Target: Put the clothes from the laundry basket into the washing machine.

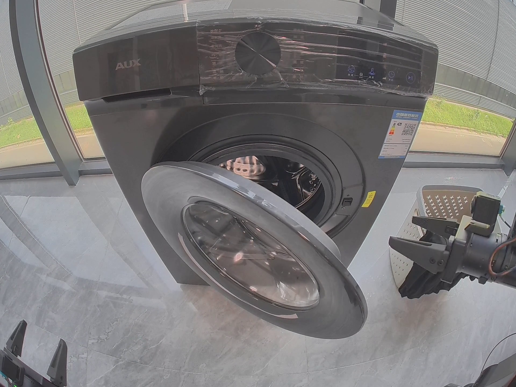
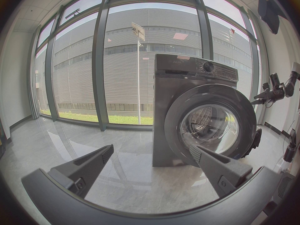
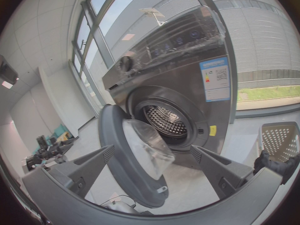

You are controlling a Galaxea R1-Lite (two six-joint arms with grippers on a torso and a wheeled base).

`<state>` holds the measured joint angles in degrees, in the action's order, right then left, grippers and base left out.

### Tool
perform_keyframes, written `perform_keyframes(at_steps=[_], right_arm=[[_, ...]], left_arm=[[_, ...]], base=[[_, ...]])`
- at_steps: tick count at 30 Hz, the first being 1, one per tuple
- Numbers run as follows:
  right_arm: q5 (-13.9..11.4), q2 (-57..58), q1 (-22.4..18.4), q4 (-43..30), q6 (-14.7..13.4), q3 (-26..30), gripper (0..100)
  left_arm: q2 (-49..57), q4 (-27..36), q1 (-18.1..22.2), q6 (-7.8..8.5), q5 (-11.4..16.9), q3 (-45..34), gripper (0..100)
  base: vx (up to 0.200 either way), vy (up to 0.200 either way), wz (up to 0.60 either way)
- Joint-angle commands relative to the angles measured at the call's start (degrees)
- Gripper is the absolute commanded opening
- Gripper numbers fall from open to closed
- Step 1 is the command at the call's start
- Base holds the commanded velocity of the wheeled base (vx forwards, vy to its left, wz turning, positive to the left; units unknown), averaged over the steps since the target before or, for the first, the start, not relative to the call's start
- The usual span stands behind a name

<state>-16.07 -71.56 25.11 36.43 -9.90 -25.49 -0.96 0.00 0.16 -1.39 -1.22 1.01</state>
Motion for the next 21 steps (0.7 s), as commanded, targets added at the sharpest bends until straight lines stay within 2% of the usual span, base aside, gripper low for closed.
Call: perform_keyframes(at_steps=[1,2,5,9,14,18,21], right_arm=[[2.09,-7.89,-3.84,0.22,1.99,0.62,100],[2.09,-7.89,-3.84,0.22,1.99,0.62,100],[4.20,-11.15,-3.67,0.31,2.08,1.58,100],[4.38,-13.34,-2.96,0.31,1.81,2.11,100],[4.38,-16.60,-2.79,2.33,2.16,3.69,100],[4.47,-20.02,0.11,6.73,2.08,5.63,100],[4.47,-22.84,1.43,9.19,2.25,7.56,100]], left_arm=[[0.96,0.00,0.02,-0.02,-0.01,-0.92,100],[0.96,0.00,0.02,-0.02,-0.01,-0.92,100],[0.96,0.00,0.02,-0.02,-0.01,-0.84,100],[0.96,0.00,0.02,-0.02,-0.01,-0.84,100],[0.96,0.00,0.02,-0.10,-0.01,-0.84,100],[0.96,0.00,0.02,-0.02,-0.01,-0.84,100],[0.96,0.00,0.02,-0.02,-0.01,-0.92,100]], base=[[0.000,0.000,0.00],[0.000,0.000,0.00],[0.000,0.000,0.00],[0.000,0.000,0.00],[-0.200,0.000,0.00],[-0.200,0.000,0.00],[0.000,0.000,0.00]])
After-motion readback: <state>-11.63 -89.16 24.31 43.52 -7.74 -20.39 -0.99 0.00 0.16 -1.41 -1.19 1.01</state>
